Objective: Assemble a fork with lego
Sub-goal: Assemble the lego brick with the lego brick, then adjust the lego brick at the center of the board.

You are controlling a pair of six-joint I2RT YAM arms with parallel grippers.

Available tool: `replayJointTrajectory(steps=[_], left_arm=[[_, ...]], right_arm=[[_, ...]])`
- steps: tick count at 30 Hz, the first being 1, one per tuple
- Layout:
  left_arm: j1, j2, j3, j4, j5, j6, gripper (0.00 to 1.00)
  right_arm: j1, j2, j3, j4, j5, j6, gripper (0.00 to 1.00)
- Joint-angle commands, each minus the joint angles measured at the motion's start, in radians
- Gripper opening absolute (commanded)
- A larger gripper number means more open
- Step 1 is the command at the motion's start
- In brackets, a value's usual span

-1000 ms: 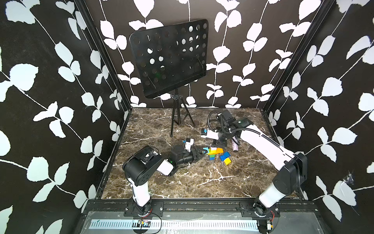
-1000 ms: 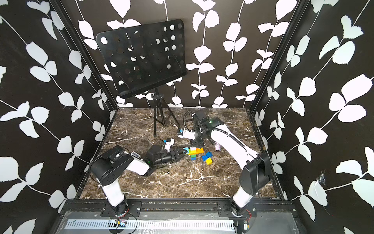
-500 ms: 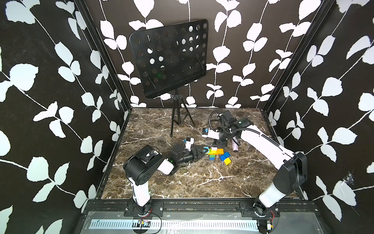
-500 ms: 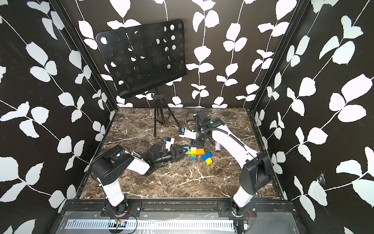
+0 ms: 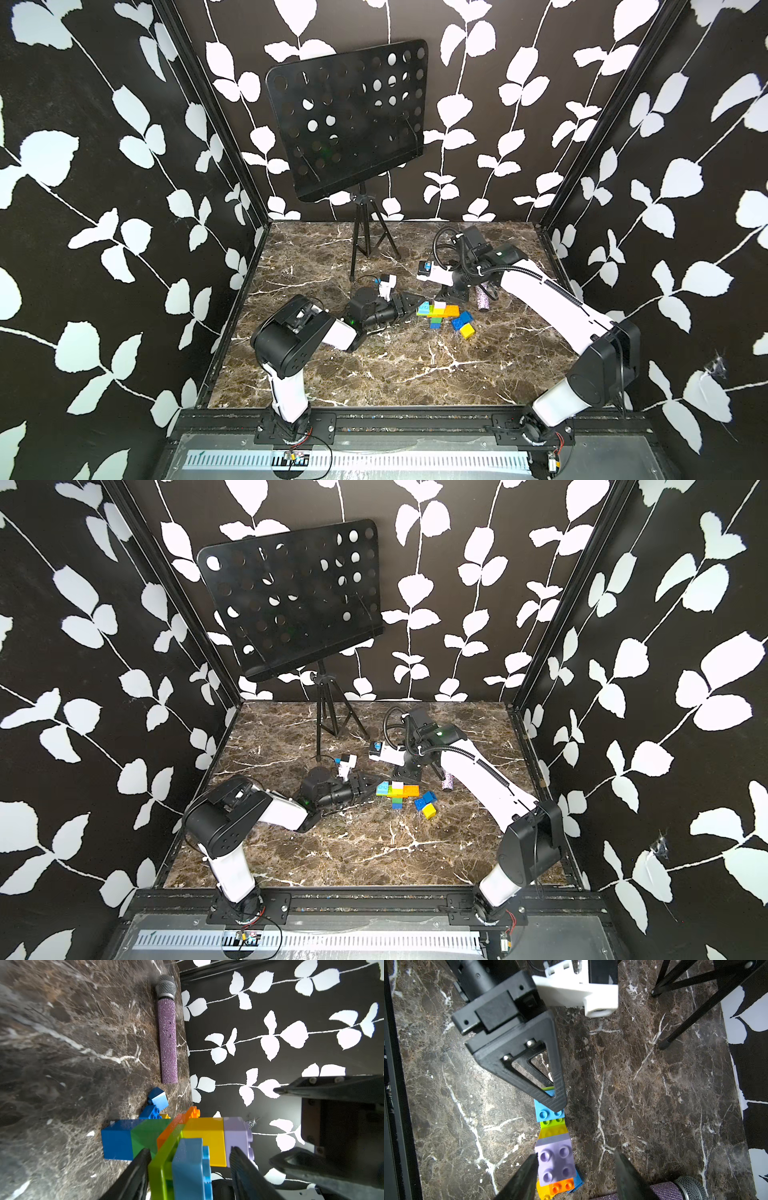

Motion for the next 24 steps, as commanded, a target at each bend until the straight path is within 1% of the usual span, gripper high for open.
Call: replayJointTrajectory(steps=[1,8,13,24], left_arm=[[-0.001,-0.007,0.014,-0.023,0.05,0.023,0.63],[-0.001,0.004,0.0,-0.025,0.055,0.021,0.63],[-0.001,0.02,0.026,-0.022,0.07,0.011,0.58],[-0.001,-0.003,0.015,-0.059,0.078,0.028,0.47]], right_arm=[[-0.007,-0.023,-0.015,0.011,-0.02,0.003,0.58],[-0.009,-0.022,-0.02,0.017,-0.024,0.009,0.58],[-0.01,-0.02,-0.022,0.016,-0.027,0.009,0.58],[-0.012,-0.017,-0.03,0.025,-0.027,0.016,0.58]])
